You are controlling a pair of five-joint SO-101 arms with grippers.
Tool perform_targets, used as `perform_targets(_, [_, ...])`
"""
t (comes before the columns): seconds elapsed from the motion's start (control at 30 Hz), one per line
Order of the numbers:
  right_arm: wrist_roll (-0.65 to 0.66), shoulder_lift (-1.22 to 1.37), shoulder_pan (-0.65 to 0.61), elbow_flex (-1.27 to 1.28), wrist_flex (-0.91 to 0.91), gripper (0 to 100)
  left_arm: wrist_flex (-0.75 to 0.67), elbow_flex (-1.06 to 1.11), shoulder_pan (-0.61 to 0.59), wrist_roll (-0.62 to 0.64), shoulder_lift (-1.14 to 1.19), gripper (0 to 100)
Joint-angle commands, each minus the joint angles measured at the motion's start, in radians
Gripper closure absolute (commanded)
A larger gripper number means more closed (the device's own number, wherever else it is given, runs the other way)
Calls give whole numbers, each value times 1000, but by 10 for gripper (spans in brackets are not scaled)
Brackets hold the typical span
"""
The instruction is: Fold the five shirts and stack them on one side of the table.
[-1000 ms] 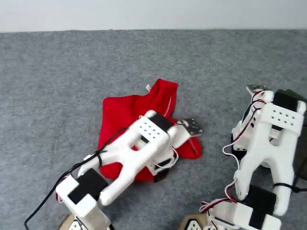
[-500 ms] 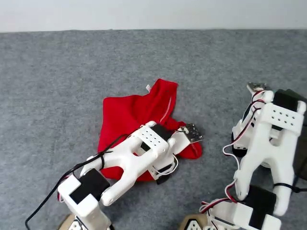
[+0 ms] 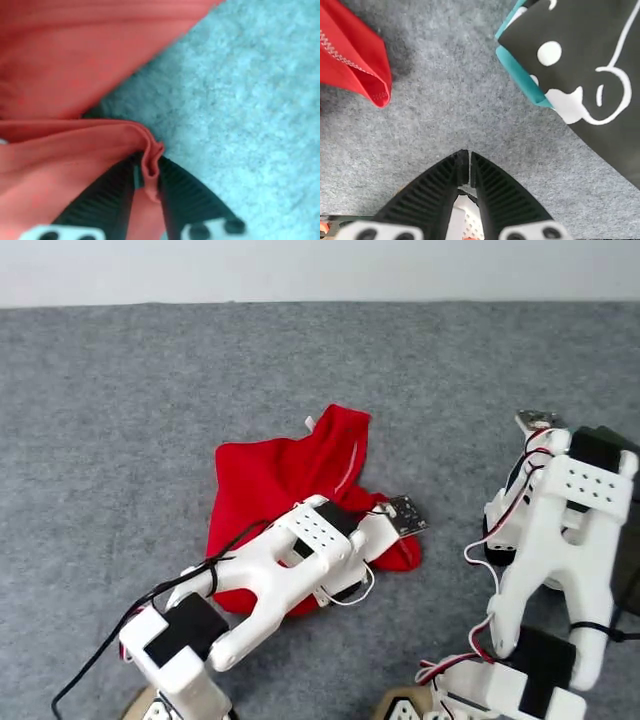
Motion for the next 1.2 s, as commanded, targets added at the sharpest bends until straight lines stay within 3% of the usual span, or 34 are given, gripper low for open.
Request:
perform_targets(0.0, [-12, -53, -13, -14, -1, 990, 54, -16, -43, -18, -163, 987])
perform_targets(0.1, [-12, -54, -13, -14, 1, 990, 118, -61, -127, -18, -321, 987])
perform_targets(0.37, [-12, -54, -15, -14, 2, 990, 264, -237, -486, -26, -672, 987])
perform_targets(0.6, [-18, -56, -62, -84, 4, 990, 384, -236, -783, -158, -812, 987])
perform_targets(0.87, [-20, -44, -314, -235, 1, 990, 423, -206, -1142, -212, -830, 987])
perform_targets(1.17, [-20, -30, -682, -236, -81, 990, 250, 47, -1270, -213, -830, 987])
